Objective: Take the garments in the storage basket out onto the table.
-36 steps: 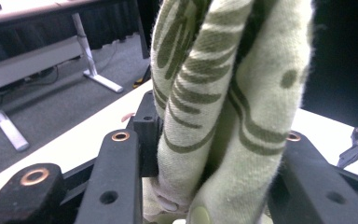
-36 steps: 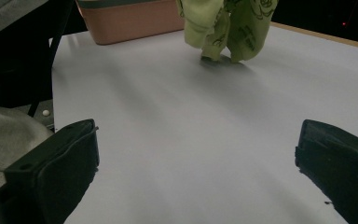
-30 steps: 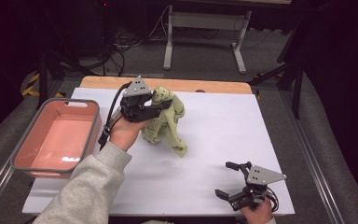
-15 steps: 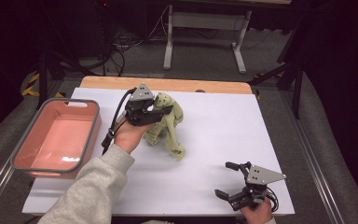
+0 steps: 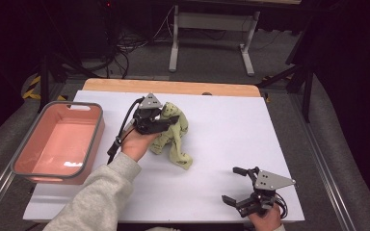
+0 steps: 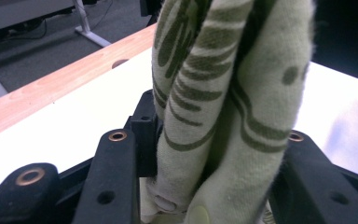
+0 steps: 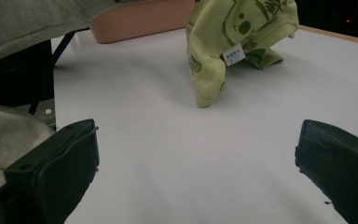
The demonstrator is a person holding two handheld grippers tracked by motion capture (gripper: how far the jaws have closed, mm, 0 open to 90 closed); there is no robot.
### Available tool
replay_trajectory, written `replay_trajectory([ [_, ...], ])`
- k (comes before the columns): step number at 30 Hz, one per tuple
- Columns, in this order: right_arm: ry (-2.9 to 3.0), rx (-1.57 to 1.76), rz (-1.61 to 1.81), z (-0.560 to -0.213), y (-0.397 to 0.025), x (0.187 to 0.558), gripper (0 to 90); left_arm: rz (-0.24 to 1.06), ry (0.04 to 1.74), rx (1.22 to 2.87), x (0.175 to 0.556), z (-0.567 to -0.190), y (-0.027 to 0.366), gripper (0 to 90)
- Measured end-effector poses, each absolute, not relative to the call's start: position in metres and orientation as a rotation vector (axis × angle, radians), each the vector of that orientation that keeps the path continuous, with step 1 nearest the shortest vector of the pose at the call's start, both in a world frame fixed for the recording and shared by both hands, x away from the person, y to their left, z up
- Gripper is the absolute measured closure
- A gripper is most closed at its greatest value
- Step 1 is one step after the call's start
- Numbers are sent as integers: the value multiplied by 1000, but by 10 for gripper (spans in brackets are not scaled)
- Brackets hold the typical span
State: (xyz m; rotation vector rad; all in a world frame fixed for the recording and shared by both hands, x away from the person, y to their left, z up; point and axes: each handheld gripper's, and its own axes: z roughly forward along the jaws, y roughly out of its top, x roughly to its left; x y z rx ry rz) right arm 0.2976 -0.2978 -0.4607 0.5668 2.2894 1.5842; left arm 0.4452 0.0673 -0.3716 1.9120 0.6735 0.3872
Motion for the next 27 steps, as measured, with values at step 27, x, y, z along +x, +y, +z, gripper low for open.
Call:
replay_trajectory([
  [27, 2294, 562, 1585, -461, -297, 298, 3, 382, 682, 1961, 449, -402, 60, 521],
])
